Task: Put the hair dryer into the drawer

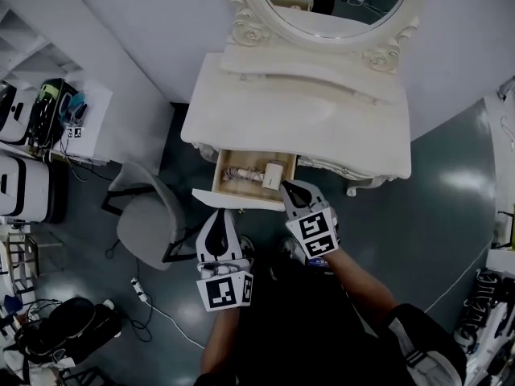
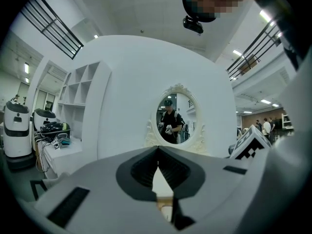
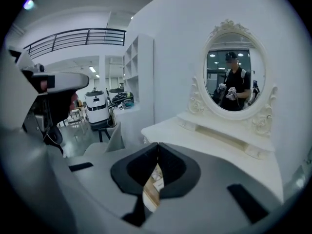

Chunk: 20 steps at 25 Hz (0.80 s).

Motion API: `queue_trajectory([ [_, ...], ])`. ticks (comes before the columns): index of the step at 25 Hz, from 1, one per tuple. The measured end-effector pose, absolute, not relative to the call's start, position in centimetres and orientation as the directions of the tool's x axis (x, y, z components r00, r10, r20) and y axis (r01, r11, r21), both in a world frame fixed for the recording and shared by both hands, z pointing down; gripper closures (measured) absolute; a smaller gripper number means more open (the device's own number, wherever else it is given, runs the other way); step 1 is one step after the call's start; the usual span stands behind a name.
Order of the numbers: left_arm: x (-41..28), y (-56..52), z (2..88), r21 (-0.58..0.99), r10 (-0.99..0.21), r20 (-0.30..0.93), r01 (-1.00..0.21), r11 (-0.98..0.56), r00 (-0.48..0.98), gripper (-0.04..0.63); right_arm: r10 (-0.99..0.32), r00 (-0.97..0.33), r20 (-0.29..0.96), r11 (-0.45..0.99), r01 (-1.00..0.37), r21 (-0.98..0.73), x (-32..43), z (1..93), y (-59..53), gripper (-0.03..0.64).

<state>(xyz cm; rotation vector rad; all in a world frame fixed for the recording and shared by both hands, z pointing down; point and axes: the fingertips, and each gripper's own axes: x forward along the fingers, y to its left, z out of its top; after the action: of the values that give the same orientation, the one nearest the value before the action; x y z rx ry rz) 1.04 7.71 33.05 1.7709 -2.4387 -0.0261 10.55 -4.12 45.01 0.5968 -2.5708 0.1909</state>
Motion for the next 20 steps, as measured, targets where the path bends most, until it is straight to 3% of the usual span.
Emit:
queue_trajectory([
  [20, -1.5, 5.9, 32.7, 0.116, -0.978, 0.122, -0.976, 0.184, -0.170, 0.572, -0.493, -0.798, 0.347, 0.809, -0.567, -0.156, 11.1, 37.9, -3.5, 0.586],
])
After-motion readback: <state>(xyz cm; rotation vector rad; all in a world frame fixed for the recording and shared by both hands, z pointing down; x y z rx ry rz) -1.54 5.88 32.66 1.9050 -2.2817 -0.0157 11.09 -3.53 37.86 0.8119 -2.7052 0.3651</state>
